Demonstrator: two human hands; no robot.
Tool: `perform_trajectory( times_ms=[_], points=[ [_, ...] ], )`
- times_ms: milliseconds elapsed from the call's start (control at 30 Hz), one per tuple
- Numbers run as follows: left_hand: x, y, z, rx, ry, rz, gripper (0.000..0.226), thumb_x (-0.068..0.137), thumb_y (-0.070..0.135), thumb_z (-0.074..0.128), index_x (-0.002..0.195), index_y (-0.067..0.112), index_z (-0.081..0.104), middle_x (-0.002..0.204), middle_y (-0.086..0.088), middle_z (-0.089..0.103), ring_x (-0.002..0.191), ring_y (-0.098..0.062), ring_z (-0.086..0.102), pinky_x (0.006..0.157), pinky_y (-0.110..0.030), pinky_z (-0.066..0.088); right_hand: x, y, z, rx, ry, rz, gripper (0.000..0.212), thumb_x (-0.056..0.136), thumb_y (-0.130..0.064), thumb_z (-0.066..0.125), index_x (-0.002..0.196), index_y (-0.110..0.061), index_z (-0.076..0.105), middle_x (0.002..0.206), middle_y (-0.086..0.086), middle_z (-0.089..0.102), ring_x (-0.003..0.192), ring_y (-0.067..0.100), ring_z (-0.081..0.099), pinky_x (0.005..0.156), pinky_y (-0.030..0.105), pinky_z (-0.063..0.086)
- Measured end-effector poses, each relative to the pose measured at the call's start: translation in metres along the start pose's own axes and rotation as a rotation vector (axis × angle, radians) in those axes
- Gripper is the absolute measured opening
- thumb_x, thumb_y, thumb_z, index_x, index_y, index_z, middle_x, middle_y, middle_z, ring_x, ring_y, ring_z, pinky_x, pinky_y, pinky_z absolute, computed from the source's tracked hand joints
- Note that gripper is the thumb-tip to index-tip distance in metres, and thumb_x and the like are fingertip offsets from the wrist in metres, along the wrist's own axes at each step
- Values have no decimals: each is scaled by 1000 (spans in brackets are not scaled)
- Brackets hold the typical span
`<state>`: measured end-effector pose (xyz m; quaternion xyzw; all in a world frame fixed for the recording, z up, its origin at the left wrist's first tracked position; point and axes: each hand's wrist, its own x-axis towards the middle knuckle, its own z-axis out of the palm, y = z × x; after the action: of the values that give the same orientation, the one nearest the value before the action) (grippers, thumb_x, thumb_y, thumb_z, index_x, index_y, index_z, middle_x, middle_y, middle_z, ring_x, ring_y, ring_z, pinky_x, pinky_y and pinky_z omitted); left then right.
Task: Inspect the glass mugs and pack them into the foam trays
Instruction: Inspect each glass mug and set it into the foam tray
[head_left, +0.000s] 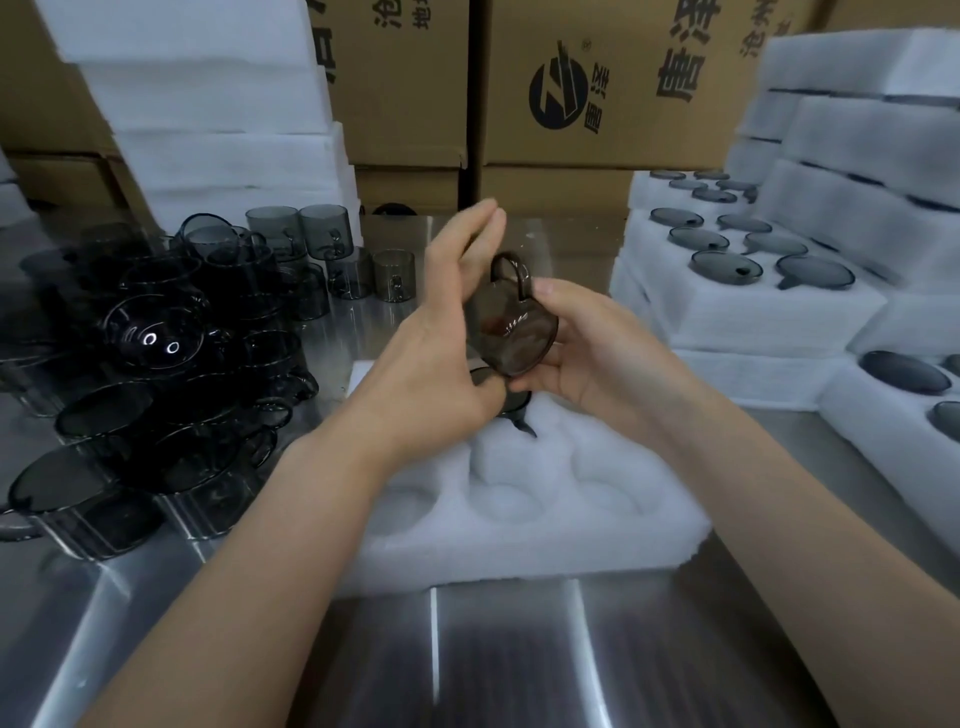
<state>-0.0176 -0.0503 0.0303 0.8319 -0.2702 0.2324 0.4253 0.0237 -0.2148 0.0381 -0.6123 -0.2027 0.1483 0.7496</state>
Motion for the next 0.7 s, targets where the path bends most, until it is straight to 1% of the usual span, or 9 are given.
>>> perform_trajectory(
  times_ms=[33,100,167,233,333,433,533,633,700],
  points=[
    [-1,1,0,-30,-13,-24,105,74,2,70,150,30,4,162,11,16,123,10,47,92,-9,42,0,1,-1,-9,-6,-16,36,91,-33,58,115,-7,66,100,12,72,87,22,70,71,35,58],
    [0,4,1,-110,-3,-99,110,74,15,76,154,29,2,162,12,16,135,15,29,98,-4,34,1,3,-1,-18,-6,-65,31,89,-31,63,114,-13,68,108,12,71,96,25,67,84,41,52],
    [1,8,2,-121,37,-184,107,74,25,82,154,30,11,154,22,27,138,13,23,102,-2,29,1,5,0,-47,-14,-130,35,80,-28,72,114,-21,66,106,8,72,94,22,66,83,38,49],
    [3,10,2,-33,97,-228,91,74,27,82,149,28,31,144,22,43,132,6,38,102,-8,35,0,6,3,-133,-38,-189,37,75,-29,73,110,-29,64,97,2,73,89,18,67,79,32,51],
    [4,14,1,29,168,-207,67,71,21,82,133,24,56,116,13,65,106,0,60,92,-17,47,-2,5,10,-254,-40,-236,29,82,-32,68,108,-33,55,88,-8,71,84,10,67,74,25,51],
    [2,19,3,45,173,-144,64,69,18,78,130,22,59,110,14,68,100,0,62,90,-19,49,-4,6,14,-384,8,-269,29,85,-46,59,108,-36,44,85,-15,68,84,5,64,76,27,51],
    [2,24,5,73,204,-65,66,66,19,73,131,22,59,113,21,62,106,3,60,92,-9,44,-6,7,16,-399,84,-282,39,80,-56,56,112,-37,43,85,-15,69,87,4,66,78,31,52],
    [2,23,6,93,229,-21,61,68,17,78,126,19,62,111,15,66,103,2,61,89,-6,42,-6,5,19,-364,130,-255,34,87,-50,52,116,-32,56,96,-18,70,100,5,66,88,38,54],
    [2,23,5,111,251,-4,58,69,17,81,124,15,63,109,14,66,102,2,61,88,-5,42,-6,4,21,-315,119,-246,29,91,-46,48,106,-30,66,96,-9,72,98,12,68,86,46,56]
  ],
)
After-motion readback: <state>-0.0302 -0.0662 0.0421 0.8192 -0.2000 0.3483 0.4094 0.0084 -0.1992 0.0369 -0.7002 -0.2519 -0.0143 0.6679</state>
